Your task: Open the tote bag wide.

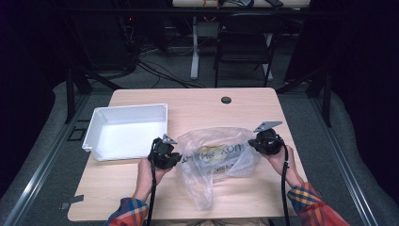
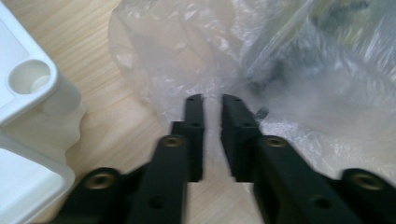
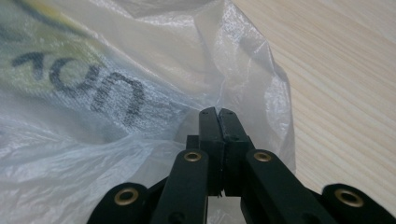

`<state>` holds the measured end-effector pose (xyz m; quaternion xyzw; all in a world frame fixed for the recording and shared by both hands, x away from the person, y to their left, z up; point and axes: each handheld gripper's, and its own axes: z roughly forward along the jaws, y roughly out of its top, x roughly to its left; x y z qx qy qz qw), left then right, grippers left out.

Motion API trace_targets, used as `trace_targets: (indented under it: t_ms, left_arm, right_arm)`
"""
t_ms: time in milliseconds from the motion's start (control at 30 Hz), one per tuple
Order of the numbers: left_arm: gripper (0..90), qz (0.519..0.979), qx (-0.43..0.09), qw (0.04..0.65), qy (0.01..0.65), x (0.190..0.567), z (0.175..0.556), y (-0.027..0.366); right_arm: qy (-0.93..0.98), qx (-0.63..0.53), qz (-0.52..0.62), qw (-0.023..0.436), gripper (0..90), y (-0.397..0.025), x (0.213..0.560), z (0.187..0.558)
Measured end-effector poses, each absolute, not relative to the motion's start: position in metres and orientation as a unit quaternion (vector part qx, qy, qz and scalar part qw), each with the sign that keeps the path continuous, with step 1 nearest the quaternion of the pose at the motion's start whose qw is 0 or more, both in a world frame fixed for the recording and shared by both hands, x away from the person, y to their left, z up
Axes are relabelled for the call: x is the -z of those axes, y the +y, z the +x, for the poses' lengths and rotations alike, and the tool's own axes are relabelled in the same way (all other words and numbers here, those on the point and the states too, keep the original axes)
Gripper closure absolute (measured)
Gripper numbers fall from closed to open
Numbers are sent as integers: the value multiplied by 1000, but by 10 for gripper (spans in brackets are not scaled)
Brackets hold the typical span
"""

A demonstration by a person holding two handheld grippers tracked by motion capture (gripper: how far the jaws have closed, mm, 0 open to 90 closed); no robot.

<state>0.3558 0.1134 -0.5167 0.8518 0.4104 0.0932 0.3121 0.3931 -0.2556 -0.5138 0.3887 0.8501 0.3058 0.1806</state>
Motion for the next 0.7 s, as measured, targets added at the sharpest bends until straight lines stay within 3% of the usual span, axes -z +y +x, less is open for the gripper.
trace_targets:
  t_ms: [133, 167, 300, 467, 567, 700]
  left_arm:
    - [571, 845, -105, 329, 408, 500, 344, 114]
    - [487, 842, -109, 336, 407, 495, 339, 115]
    - [403, 839, -106, 360, 394, 481, 324, 111]
    - [273, 850, -111, 347, 379, 480, 318, 88]
    - [303, 861, -128, 318, 375, 487, 323, 77]
    - [560, 872, -144, 285, 372, 498, 332, 70]
  right_arm:
    - [850, -315, 384, 174, 900, -256, 510, 388]
    - [850, -319, 383, 171, 900, -255, 509, 386]
    - [851, -321, 381, 167, 900, -253, 507, 384]
    - [855, -326, 370, 162, 900, -246, 505, 380]
    - [857, -327, 363, 161, 900, -243, 503, 378]
    - [858, -329, 360, 163, 900, -241, 503, 377]
